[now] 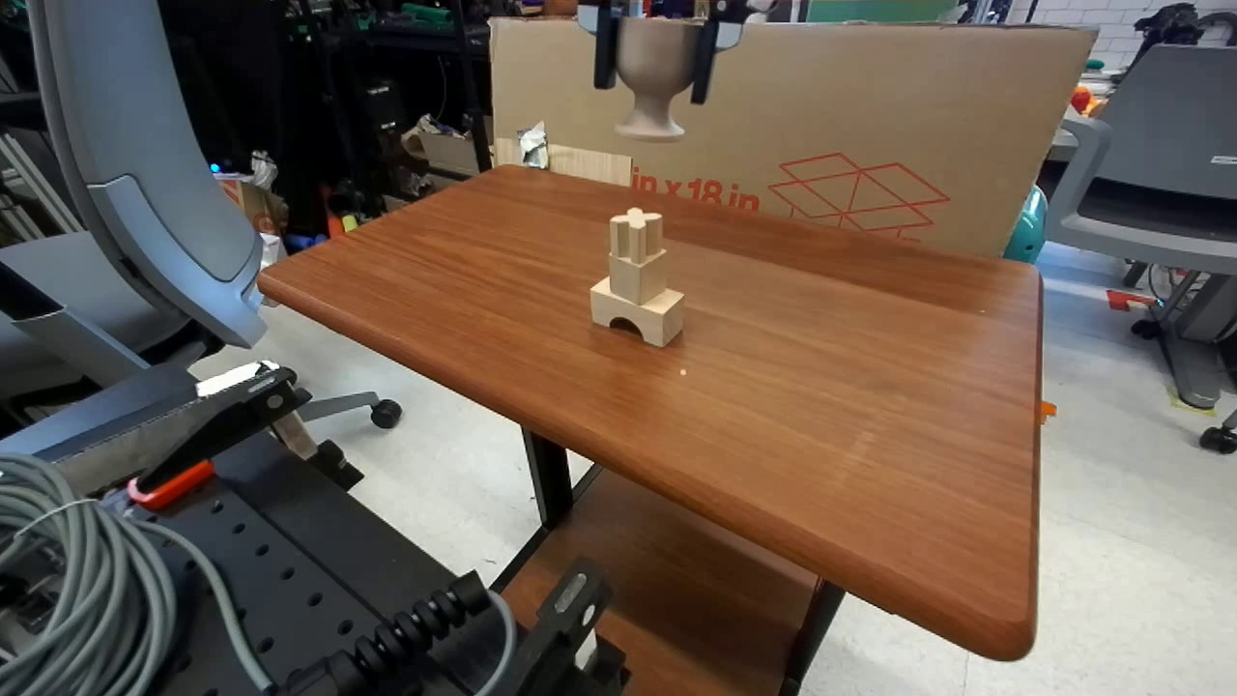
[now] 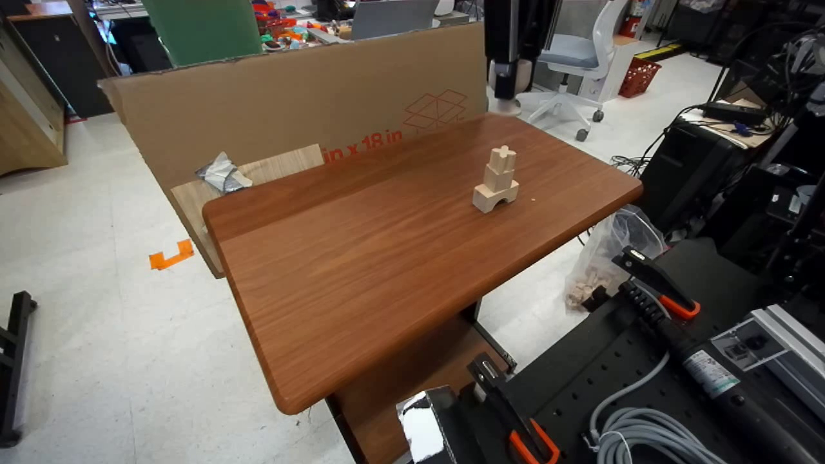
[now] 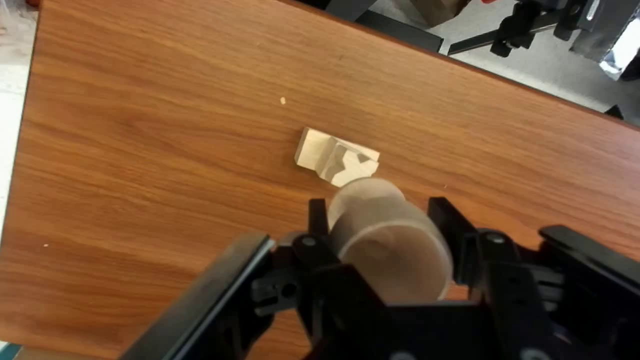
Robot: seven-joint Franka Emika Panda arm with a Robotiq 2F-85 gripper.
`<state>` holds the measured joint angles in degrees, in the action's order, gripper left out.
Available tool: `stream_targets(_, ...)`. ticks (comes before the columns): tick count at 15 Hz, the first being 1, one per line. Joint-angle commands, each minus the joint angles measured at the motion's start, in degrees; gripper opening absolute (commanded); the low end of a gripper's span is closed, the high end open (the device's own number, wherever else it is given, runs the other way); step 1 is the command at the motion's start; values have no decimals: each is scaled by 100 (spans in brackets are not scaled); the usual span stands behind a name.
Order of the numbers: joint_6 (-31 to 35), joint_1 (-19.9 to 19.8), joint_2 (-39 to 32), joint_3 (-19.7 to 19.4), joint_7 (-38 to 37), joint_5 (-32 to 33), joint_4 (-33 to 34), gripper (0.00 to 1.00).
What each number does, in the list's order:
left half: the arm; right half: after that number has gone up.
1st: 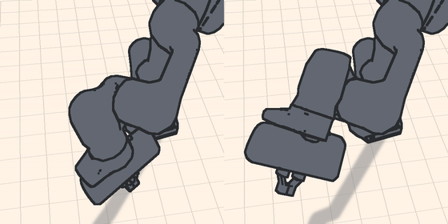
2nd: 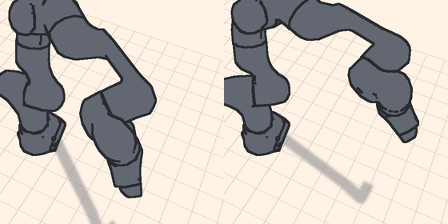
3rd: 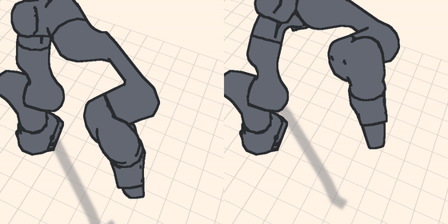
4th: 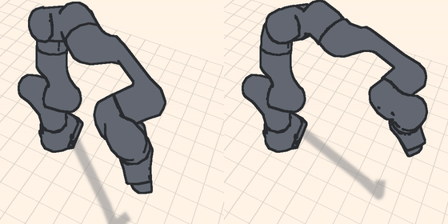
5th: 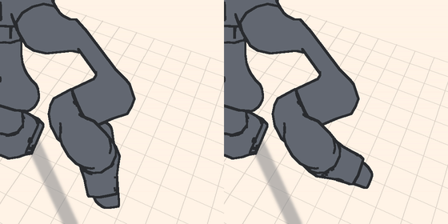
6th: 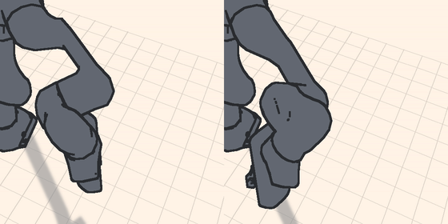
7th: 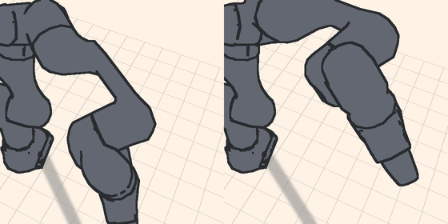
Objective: Put the wooden cups on the wooden blocks
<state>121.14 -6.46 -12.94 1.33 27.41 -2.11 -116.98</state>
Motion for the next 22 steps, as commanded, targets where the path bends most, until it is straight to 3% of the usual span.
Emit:
stream_targets(1,55,134,361,-7,96,139,-439,28)
stream_targets(11,811,241,307,-42,87,602,-866,28)
stream_targets(22,1063,292,244,-18,61,871,-900,28)
